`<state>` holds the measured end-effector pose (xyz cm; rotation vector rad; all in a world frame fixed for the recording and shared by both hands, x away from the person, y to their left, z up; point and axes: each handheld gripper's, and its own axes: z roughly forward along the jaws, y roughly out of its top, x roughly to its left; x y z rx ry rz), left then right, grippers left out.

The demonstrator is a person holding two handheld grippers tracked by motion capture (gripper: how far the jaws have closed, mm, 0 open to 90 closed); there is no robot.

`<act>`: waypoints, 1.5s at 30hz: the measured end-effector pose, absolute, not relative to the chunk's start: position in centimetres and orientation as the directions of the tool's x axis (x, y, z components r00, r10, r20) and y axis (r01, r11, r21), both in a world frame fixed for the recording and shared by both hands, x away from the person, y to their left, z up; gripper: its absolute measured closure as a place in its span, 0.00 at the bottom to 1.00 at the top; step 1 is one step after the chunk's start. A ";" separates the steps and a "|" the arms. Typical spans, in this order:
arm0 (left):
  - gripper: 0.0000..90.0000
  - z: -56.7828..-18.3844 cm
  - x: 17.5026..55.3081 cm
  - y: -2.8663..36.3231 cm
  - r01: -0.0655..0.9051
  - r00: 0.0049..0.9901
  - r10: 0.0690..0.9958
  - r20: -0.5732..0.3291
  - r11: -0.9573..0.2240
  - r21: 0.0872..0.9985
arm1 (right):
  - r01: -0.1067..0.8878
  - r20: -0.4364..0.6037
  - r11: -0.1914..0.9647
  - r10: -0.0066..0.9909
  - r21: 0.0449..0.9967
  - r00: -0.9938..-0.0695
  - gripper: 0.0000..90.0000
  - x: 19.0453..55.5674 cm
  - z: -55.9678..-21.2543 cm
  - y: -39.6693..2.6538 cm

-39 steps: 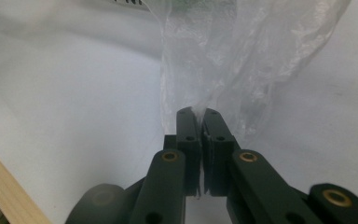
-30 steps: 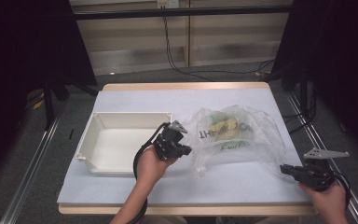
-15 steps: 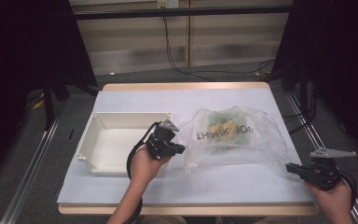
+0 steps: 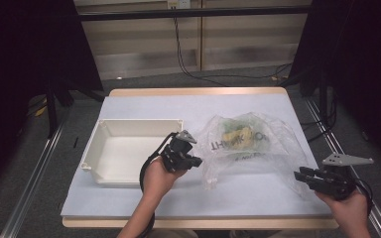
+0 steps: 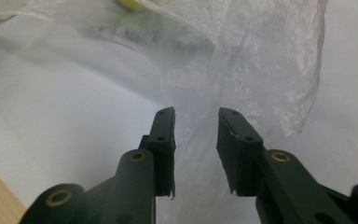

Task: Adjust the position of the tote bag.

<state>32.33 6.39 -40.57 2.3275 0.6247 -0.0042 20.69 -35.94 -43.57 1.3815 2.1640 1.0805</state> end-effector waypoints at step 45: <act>1.00 -40.5 31.6 8.0 0.448 0.869 0.474 -0.145 -0.626 0.639 | 0.676 -0.006 0.395 0.866 0.622 -0.500 1.00 25.3 -47.0 -32.1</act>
